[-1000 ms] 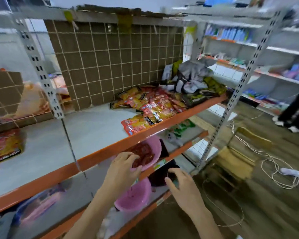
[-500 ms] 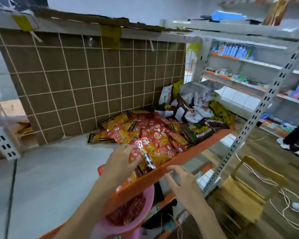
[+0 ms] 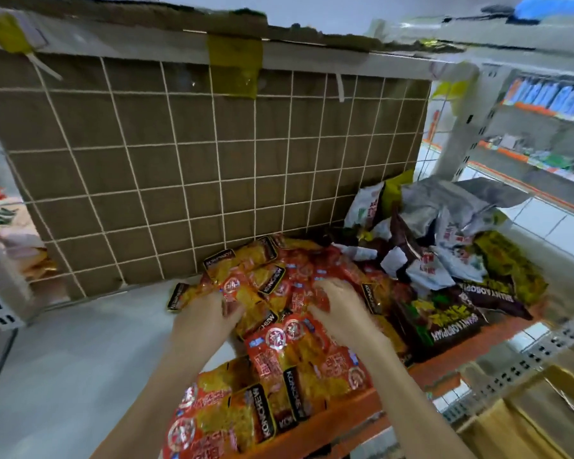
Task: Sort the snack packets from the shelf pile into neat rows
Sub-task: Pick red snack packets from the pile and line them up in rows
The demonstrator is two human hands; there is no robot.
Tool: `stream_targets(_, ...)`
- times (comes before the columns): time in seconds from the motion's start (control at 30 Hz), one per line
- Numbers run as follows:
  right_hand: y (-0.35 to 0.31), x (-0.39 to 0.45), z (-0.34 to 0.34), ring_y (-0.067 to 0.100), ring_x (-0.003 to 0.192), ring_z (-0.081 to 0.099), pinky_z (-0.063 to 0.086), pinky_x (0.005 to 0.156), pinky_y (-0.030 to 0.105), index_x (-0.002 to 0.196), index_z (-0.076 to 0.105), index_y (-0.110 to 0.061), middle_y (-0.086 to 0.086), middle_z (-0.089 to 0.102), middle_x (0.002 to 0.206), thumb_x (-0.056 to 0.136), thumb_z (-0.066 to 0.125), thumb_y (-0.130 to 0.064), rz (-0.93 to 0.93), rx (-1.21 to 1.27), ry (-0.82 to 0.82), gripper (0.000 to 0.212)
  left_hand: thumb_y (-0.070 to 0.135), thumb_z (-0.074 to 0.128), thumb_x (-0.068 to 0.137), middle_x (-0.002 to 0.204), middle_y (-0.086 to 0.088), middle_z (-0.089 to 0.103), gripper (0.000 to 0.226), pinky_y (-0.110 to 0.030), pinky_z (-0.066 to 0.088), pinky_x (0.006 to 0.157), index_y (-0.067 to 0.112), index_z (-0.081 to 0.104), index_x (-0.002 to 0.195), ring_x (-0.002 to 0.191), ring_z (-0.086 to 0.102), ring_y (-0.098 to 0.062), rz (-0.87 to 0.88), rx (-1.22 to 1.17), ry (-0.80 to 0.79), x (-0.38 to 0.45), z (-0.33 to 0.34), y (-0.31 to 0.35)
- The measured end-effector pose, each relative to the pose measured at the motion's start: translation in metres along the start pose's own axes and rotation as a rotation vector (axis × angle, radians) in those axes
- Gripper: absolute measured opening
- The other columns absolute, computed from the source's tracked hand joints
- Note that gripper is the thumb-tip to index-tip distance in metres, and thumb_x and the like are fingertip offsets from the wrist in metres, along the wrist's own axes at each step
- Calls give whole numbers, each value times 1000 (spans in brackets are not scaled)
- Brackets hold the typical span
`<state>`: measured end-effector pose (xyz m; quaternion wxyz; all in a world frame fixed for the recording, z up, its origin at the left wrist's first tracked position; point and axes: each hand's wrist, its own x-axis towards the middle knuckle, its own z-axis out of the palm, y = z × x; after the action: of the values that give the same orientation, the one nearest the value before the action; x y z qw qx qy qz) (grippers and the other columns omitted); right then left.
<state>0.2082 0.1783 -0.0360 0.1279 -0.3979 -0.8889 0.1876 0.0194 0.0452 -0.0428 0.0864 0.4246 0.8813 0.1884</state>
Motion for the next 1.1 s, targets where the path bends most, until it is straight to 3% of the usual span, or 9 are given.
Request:
stream_targets(0.13,9,36,-1,22,138,27,25,114,40,145,30,-19,1,31,150,79,64,-58,-51,-220,-189,84,67,50,81,96,-2,55,64,-28,43,68,10,48,109,88,56,-19,-113,32,-22,9,8,7)
stream_targets(0.2,10,49,-3,23,137,27,25,114,41,144,28,-19,2,31,148,70,68,-64,-62,-247,-246,95,71,54,75,115,-7,54,82,-30,45,80,7,42,124,105,54,-23,-172,14,-19,14,14,9)
stream_targets(0.3,12,66,-2,23,130,34,32,109,39,137,33,-16,4,37,139,60,75,-65,-77,-248,-278,101,72,58,70,123,-9,51,93,-31,45,88,6,36,132,112,52,-23,-226,21,-7,17,17,14)
stream_targets(0.6,16,87,-4,24,113,54,45,94,36,124,40,-18,6,55,124,64,81,-51,-44,-26,-285,80,36,79,71,117,-6,59,80,-25,45,83,9,34,132,105,60,-21,-165,-320,156,16,30,40)
stream_targets(0.7,14,86,-7,24,115,53,46,92,34,129,36,-20,5,52,128,68,81,-43,-35,38,-209,79,23,81,72,116,-3,59,81,-14,38,77,8,33,136,98,56,-12,-210,-473,171,14,26,50)
stream_targets(0.8,12,79,-10,22,120,49,42,94,30,132,34,-20,5,46,134,73,80,-30,-87,127,-108,75,13,77,76,102,7,51,68,-3,35,64,5,39,133,94,51,-8,-261,-634,184,10,23,53)
stream_targets(0.93,10,72,-11,14,118,48,38,89,19,132,36,-20,1,48,130,73,80,-14,-80,373,-64,74,16,73,80,102,9,49,54,-20,39,83,12,45,126,103,52,-11,-285,-750,156,9,23,52)
stream_targets(1.1,6,68,-17,6,95,48,44,81,21,126,50,-17,-3,55,112,77,77,-14,39,458,-109,55,22,68,85,111,7,48,45,-23,37,86,14,46,123,111,48,-11,-280,-784,113,9,26,51)
